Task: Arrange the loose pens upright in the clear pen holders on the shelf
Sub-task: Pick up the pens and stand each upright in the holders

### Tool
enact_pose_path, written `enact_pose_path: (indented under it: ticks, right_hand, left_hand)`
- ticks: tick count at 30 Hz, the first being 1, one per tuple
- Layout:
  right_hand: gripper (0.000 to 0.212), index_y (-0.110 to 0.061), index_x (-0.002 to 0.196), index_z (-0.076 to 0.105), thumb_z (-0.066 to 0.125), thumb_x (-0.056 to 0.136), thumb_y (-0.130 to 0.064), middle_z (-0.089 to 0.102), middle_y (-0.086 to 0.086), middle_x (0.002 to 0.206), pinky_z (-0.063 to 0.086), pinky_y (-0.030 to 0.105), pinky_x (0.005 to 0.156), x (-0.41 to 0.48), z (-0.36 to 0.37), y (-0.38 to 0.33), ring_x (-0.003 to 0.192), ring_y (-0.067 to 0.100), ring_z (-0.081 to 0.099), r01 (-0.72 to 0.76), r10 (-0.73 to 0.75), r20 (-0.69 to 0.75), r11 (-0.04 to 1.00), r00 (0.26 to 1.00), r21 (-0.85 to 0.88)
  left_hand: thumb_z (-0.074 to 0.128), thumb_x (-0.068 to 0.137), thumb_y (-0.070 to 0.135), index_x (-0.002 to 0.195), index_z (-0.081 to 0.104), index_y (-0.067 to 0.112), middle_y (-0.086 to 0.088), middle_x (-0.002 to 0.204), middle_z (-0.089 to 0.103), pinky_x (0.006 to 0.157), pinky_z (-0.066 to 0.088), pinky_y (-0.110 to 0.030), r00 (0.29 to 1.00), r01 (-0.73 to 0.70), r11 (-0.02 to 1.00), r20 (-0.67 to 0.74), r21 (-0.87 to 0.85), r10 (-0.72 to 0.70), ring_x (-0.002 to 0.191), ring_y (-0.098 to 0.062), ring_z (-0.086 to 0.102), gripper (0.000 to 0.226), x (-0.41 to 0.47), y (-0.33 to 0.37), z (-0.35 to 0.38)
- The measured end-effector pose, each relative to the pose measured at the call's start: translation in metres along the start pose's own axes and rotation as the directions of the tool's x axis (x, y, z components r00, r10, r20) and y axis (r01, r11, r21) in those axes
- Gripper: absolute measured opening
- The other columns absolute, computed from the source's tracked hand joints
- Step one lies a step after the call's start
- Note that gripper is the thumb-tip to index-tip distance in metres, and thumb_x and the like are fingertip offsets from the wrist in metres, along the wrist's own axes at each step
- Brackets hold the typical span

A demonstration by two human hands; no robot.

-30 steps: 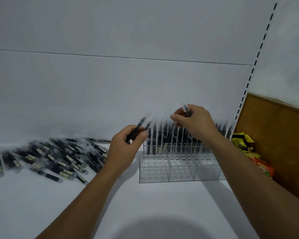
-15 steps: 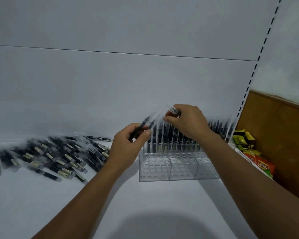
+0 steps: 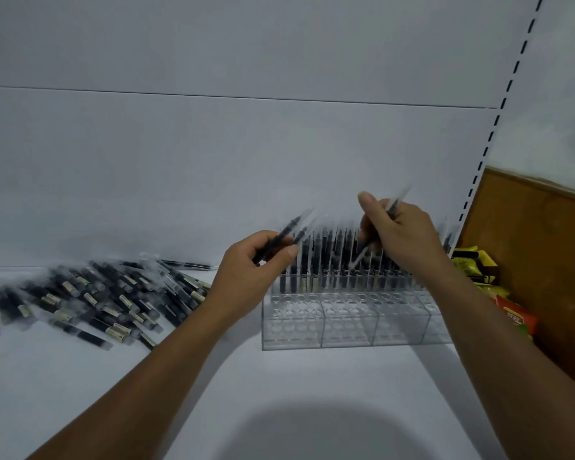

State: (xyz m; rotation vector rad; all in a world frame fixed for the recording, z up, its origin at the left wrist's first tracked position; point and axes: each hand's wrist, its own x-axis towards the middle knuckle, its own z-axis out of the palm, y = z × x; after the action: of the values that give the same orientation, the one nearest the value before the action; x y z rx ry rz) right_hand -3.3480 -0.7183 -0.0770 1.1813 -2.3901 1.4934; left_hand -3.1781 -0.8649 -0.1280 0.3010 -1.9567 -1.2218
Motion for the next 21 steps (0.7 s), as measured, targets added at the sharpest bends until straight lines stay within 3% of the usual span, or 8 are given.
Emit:
enact_pose_path:
  ticks: [4,8,11,16,21]
  right_hand:
    - [0.021,-0.009,0.083,0.067,0.069,0.089,-0.029,0.071,0.005,0.073,0.051,0.02,0.06,0.002,-0.002,0.01,0.064,0.01,0.065,-0.162,0.109,0.233,0.962,0.966,0.222]
    - [0.005,-0.006,0.092,0.065,0.068,0.089,-0.009,0.071,0.011,0.086,0.053,0.017,0.063,0.004,-0.003,0.012,0.073,0.012,0.067,-0.191,0.093,0.298,0.928,0.95,0.32]
    - [0.007,-0.008,0.091,0.069,0.069,0.089,-0.014,0.072,0.006,0.083,0.055,0.02,0.067,0.005,0.003,0.013,0.077,0.014,0.069,-0.139,0.071,0.272,0.96,0.96,0.243]
    - [0.012,-0.013,0.095,0.071,0.072,0.088,-0.023,0.073,0.001,0.087,0.059,0.028,0.076,0.007,0.013,0.015,0.081,0.014,0.07,-0.059,0.047,0.25,0.997,0.967,0.041]
    - [0.016,-0.019,0.09,0.071,0.071,0.087,-0.035,0.068,-0.006,0.077,0.049,0.021,0.061,0.009,0.021,0.009,0.071,0.009,0.064,0.069,-0.007,0.272,0.973,0.962,-0.219]
  left_hand:
    - [0.067,0.088,0.026,0.088,0.07,0.027,0.006,0.072,0.065,0.068,0.046,-0.026,0.999,-0.001,1.0,0.033,0.021,0.0,0.067,-0.01,0.057,0.003,-0.002,-0.005,0.004]
    - [0.067,0.088,0.027,0.087,0.07,0.03,0.003,0.076,0.069,0.067,0.048,-0.029,1.0,0.001,1.0,-0.01,0.0,-0.001,0.067,-0.013,0.059,0.004,-0.003,-0.006,0.005]
    - [0.068,0.088,0.028,0.088,0.07,0.03,0.002,0.077,0.069,0.068,0.05,-0.035,1.0,0.0,1.0,-0.007,0.009,0.0,0.072,-0.02,0.062,0.004,-0.003,-0.007,0.005]
    - [0.067,0.088,0.026,0.089,0.07,0.024,0.016,0.062,0.057,0.058,0.039,-0.017,1.0,0.009,1.0,0.022,0.013,-0.009,0.056,-0.002,0.047,0.004,-0.004,-0.01,0.006]
    - [0.068,0.088,0.028,0.089,0.071,0.024,0.008,0.069,0.063,0.062,0.043,-0.021,1.0,0.014,1.0,0.009,0.013,-0.014,0.062,-0.005,0.053,0.005,-0.005,-0.01,0.005]
